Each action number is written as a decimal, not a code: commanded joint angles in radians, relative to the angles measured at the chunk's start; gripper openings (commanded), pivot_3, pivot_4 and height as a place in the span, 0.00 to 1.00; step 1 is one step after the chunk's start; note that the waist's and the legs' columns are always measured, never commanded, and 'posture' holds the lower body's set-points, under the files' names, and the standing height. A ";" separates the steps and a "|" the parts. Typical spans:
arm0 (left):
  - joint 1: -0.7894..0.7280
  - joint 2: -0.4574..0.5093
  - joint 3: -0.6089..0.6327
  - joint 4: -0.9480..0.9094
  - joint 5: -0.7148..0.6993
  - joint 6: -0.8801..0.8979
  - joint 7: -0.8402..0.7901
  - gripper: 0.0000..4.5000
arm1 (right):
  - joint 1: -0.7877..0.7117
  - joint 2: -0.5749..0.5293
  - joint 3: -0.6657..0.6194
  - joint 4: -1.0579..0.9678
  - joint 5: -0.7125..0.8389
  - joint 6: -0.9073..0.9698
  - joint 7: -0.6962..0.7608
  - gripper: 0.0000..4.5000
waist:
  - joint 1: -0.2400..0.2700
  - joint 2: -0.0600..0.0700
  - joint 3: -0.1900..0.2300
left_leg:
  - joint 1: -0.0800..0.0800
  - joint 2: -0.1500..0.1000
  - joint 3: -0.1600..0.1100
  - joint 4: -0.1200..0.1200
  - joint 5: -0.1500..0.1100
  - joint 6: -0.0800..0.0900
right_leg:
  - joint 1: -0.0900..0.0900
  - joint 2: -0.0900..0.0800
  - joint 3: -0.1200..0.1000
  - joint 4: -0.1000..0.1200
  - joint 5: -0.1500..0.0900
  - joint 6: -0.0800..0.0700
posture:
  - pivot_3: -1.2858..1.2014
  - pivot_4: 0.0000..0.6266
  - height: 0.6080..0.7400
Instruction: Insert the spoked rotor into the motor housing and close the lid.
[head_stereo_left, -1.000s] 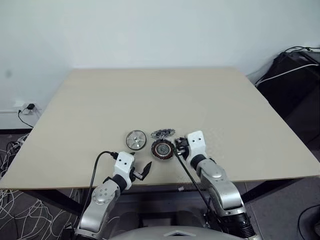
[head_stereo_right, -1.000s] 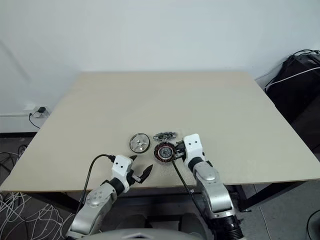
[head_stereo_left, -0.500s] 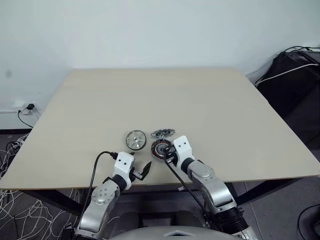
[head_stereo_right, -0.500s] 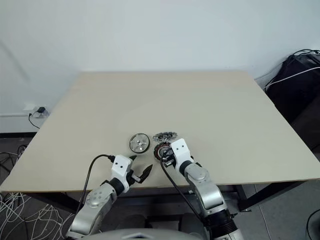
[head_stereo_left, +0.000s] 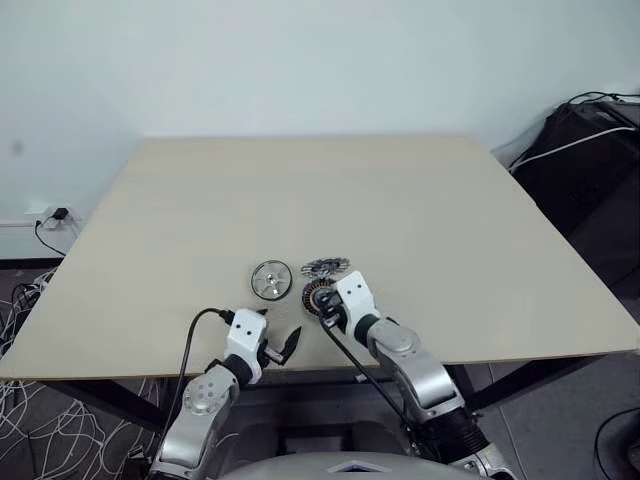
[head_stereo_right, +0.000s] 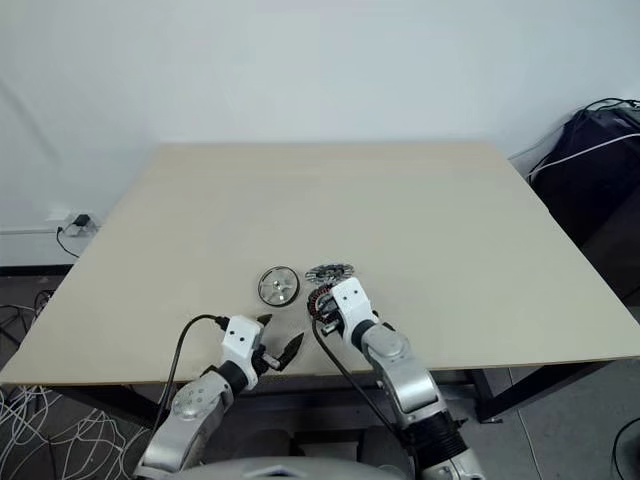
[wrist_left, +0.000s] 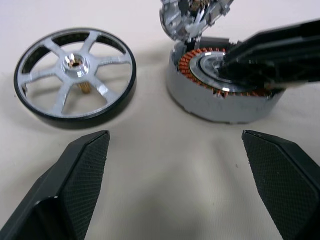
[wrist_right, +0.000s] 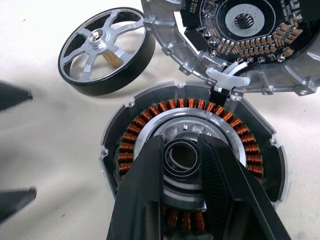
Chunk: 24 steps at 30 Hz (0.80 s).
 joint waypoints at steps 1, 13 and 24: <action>-0.005 0.000 0.010 0.017 -0.003 -0.058 -0.011 1.00 | -0.026 0.009 -0.019 -0.003 -0.001 -0.028 -0.004 0.15 | 0.000 0.000 0.000 | 0.000 0.000 0.000 0.000 0.000 0.000 | 0.000 0.000 0.000 0.000 0.000 0.000 | 0.52 0.00 1.00; 0.013 0.002 0.007 -0.013 -0.006 -0.062 -0.011 1.00 | -0.046 0.013 -0.014 0.030 -0.004 -0.045 0.006 0.31 | -0.001 0.000 0.000 | 0.000 0.000 0.000 0.000 0.000 0.000 | 0.000 0.000 0.000 0.000 0.000 0.000 | 0.52 0.00 1.00; 0.015 -0.001 0.023 0.057 -0.009 -0.136 -0.015 1.00 | -0.013 -0.010 -0.045 -0.073 0.013 -0.046 0.019 0.76 | 0.000 0.000 0.000 | 0.000 0.000 0.000 0.000 0.000 0.000 | 0.000 0.000 0.000 0.000 0.000 0.000 | 0.52 0.00 1.00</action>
